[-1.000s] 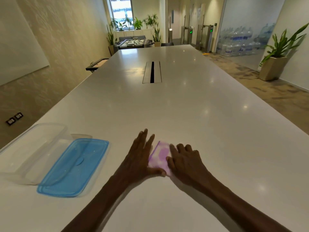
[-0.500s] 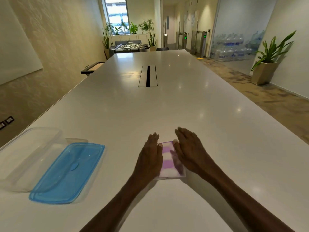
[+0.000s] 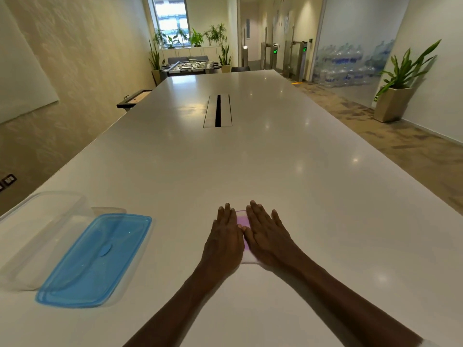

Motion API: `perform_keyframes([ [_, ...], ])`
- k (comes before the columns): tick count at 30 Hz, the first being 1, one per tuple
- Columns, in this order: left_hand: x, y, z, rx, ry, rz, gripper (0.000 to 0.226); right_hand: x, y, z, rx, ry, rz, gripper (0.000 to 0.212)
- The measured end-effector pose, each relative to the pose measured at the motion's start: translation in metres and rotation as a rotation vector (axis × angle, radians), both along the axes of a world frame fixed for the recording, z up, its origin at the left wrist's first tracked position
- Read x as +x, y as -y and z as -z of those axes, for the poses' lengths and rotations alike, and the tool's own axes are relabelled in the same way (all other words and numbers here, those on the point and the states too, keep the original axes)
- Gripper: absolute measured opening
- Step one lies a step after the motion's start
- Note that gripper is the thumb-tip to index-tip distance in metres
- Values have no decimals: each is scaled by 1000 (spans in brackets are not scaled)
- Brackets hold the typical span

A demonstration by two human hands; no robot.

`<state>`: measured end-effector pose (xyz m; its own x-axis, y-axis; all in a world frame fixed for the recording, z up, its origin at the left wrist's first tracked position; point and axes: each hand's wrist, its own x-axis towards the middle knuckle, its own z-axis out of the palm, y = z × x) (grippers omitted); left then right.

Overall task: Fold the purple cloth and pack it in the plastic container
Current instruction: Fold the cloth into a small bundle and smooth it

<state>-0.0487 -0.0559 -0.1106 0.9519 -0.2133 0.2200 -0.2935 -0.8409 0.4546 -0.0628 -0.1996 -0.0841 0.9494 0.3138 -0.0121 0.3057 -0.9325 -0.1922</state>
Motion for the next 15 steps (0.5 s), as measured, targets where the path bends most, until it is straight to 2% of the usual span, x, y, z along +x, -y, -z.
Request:
perform_keyframes([
  [1,1,-1,-1,-12,-1,8,52,2,0,-5,33,-40,-2,58],
  [3,1,-3,-5,-167,-60,-16,52,5,3,-15,262,-176,7,57],
  [4,0,-4,-9,-318,-123,-59,53,6,7,-19,484,-231,32,56],
  [6,-3,-8,-22,-786,-293,-203,49,2,15,-23,1001,-258,194,46],
  [7,-3,-13,-28,-1014,-342,-292,43,0,22,-25,1147,-217,318,40],
  [8,-2,-19,-33,-1166,-364,-371,37,1,30,-26,1164,-179,415,34],
  [10,-1,-33,-43,-1273,-391,-455,28,4,44,-24,1093,-141,560,31],
  [12,-5,-41,-48,-1245,-451,-477,27,1,52,-25,1076,-150,607,36],
  [15,-14,-38,-52,-1164,-511,-472,23,-10,50,-24,1068,-234,583,24],
])
